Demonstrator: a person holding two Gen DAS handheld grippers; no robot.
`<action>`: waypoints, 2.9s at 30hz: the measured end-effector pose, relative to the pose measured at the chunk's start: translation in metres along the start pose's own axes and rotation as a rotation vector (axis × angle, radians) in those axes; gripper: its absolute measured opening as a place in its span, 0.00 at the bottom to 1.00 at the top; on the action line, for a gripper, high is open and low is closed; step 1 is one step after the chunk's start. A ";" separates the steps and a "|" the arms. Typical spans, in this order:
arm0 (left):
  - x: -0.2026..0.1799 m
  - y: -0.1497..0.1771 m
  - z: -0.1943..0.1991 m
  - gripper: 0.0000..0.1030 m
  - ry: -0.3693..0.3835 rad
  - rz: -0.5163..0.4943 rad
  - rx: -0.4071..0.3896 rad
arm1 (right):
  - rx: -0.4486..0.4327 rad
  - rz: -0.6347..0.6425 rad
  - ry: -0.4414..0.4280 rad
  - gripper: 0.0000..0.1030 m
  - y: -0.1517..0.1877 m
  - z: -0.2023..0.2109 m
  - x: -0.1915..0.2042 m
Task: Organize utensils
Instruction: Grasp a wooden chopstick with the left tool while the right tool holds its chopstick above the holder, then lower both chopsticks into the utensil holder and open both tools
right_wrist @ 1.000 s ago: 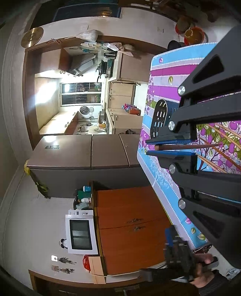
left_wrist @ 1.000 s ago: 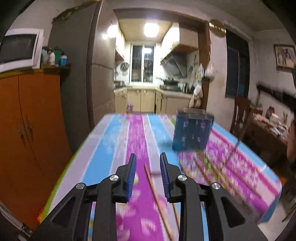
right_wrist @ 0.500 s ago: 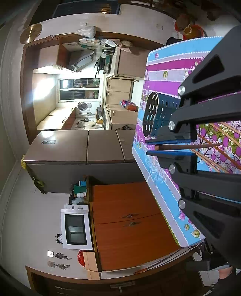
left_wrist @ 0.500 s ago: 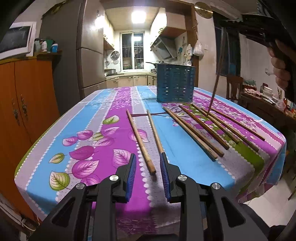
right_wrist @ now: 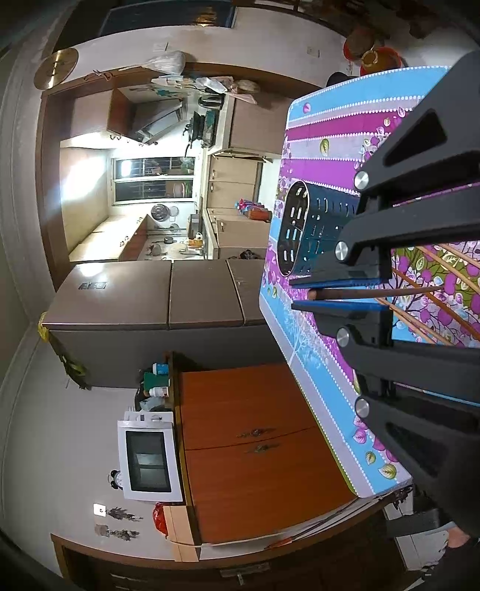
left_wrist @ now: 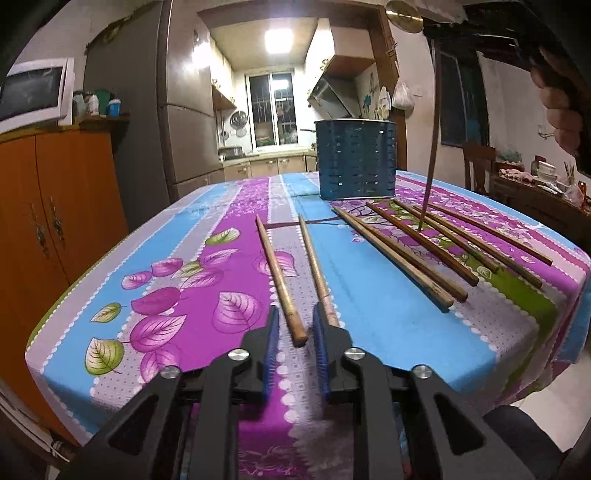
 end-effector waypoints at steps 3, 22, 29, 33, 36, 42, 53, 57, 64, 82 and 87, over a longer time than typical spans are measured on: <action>0.001 0.000 -0.001 0.11 0.000 0.020 -0.010 | -0.002 0.002 0.005 0.04 0.000 -0.002 -0.001; 0.016 -0.117 0.057 0.07 0.063 -0.031 -0.147 | -0.047 0.007 0.012 0.04 -0.009 0.010 -0.004; 0.014 -0.194 0.053 0.07 0.119 -0.051 -0.177 | -0.041 -0.017 0.017 0.04 -0.020 0.006 -0.017; 0.011 -0.238 0.047 0.07 0.147 -0.058 -0.196 | -0.043 -0.009 0.026 0.04 -0.031 0.005 -0.020; 0.004 -0.265 0.041 0.07 0.172 -0.070 -0.200 | -0.037 -0.003 0.028 0.04 -0.045 0.002 -0.022; -0.006 -0.326 0.028 0.07 0.212 -0.057 -0.220 | -0.049 -0.016 0.033 0.04 -0.084 -0.001 -0.037; -0.020 -0.437 -0.010 0.07 0.226 -0.031 -0.254 | -0.089 0.001 0.105 0.04 -0.179 -0.028 -0.075; -0.026 -0.453 -0.037 0.07 0.229 -0.024 -0.240 | -0.071 -0.005 0.119 0.04 -0.187 -0.053 -0.090; -0.030 -0.447 -0.089 0.07 0.239 -0.009 -0.193 | -0.013 -0.022 0.115 0.04 -0.162 -0.096 -0.105; -0.029 -0.411 -0.203 0.14 0.198 0.014 -0.020 | 0.170 -0.160 0.087 0.05 -0.097 -0.172 -0.148; -0.025 -0.408 -0.214 0.24 0.177 0.020 -0.007 | 0.160 -0.179 0.097 0.13 -0.096 -0.168 -0.158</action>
Point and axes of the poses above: each gripper's, at about its wrist camera, not at the fingertips, and z roughly against the way its jaws point, x to its left, y to its underside, the point moved 6 cm from there along -z, roughly the way its jaws point, and after that the axes turned 1 degree about x, right-handed, at the moved point
